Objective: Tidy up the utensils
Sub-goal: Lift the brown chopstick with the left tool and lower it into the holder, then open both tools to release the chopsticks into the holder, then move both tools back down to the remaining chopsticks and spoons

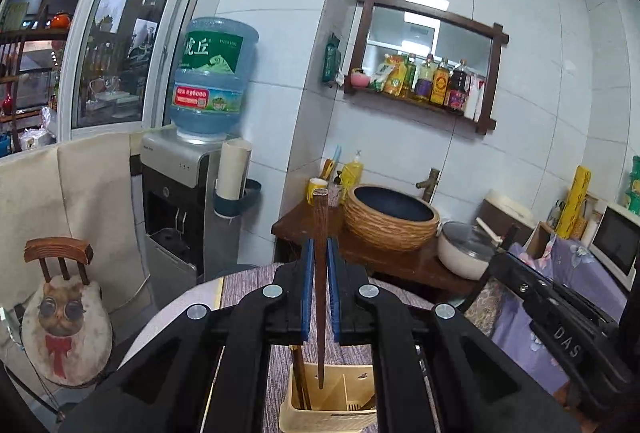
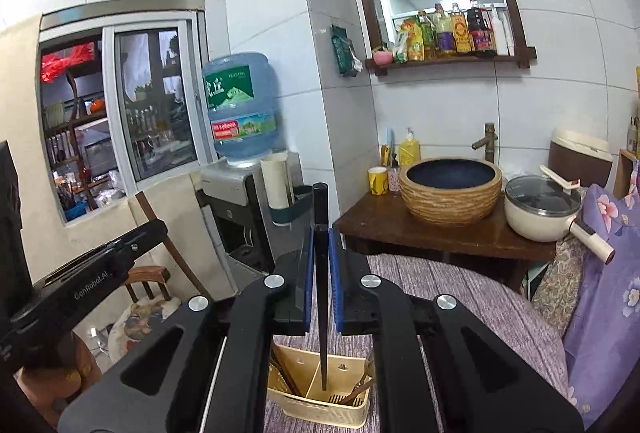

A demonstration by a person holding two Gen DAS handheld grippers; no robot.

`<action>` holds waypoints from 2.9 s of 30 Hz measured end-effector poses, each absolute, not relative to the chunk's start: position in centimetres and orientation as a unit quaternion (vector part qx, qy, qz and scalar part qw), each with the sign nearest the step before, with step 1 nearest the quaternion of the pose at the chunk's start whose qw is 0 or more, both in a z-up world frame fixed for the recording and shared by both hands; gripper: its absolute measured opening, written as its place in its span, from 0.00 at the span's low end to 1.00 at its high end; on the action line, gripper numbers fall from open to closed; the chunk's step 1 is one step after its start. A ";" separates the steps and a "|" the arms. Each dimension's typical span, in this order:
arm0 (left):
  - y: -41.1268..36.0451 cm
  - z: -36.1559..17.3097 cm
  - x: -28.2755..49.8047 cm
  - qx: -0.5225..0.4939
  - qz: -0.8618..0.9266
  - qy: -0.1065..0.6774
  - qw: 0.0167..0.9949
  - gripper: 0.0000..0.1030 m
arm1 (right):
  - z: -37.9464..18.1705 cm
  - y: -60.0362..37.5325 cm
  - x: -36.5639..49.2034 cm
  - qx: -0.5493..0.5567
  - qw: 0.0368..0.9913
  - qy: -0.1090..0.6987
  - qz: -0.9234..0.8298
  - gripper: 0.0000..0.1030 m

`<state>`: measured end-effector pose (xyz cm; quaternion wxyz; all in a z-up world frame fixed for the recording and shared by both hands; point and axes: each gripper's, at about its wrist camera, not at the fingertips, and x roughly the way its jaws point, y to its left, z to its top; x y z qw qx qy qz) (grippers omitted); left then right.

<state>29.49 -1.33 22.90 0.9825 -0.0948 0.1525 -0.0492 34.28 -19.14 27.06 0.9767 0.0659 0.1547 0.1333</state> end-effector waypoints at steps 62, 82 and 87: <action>-0.2 -0.9 16.0 -0.062 -0.001 0.306 0.950 0.95 | 0.9 -25.3 20.5 0.051 0.952 0.296 0.064 0.94; -0.1 -3.6 15.8 -0.070 -0.005 0.359 0.931 0.61 | -3.2 -23.3 24.9 0.085 0.906 0.412 0.058 0.62; 0.0 -3.6 15.7 -0.071 -0.002 0.360 0.930 0.61 | -3.1 -22.5 27.9 0.081 0.900 0.426 0.043 0.54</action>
